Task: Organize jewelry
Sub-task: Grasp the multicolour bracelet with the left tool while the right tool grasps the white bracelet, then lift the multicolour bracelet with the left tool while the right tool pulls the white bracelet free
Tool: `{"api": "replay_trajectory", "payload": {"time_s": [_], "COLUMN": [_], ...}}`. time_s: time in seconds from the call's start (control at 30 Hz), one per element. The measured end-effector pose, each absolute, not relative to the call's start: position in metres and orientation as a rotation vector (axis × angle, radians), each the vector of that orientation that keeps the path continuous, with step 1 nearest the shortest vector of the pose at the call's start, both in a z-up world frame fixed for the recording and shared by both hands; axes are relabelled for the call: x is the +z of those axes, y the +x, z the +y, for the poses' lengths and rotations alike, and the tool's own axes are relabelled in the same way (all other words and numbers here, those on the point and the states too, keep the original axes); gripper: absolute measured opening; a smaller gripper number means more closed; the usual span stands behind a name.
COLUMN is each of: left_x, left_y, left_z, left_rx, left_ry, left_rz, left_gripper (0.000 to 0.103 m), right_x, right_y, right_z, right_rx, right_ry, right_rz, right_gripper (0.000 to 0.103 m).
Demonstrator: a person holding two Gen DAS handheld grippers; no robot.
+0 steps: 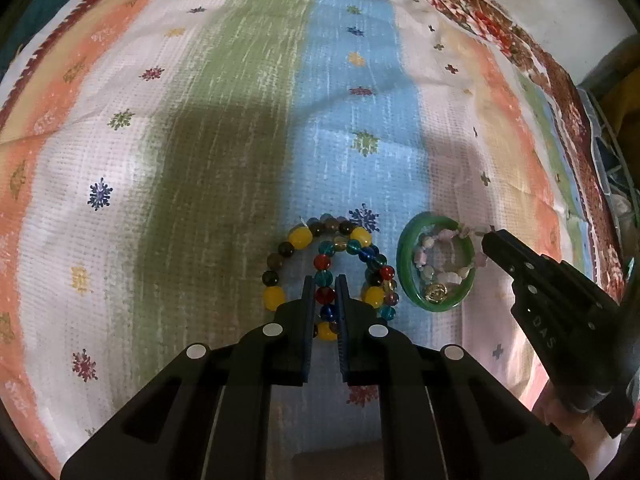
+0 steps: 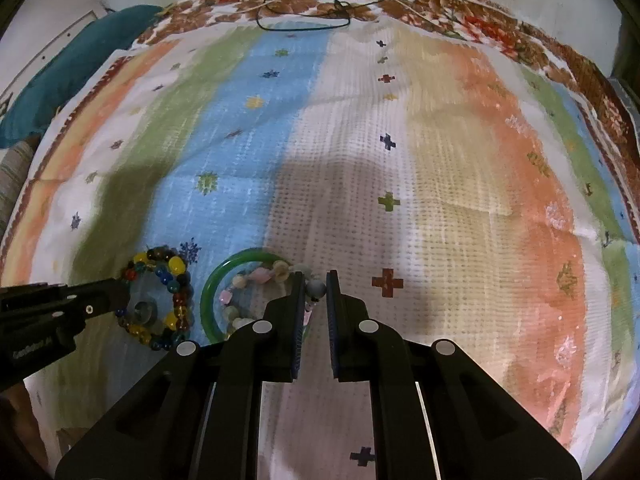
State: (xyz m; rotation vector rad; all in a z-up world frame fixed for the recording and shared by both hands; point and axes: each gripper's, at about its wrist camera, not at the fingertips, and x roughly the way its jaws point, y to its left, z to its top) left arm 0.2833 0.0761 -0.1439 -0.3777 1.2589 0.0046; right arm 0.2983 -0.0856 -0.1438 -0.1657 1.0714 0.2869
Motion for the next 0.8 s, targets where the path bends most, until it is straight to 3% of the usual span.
{"api": "replay_trajectory", "payload": {"time_s": [0.8], "left_x": [-0.113], "left_y": [0.276], "left_z": [0.061], "left_rx": [0.005], "left_ry": [-0.277], "left_rz": [1.194], "left_gripper": [0.009], "right_x": [-0.107], "right_y": [0.271], "right_z": [-0.091], "right_rx": [0.280], "right_ry": [-0.196], "right_rz": [0.988], "right_gripper": [0.011]}}
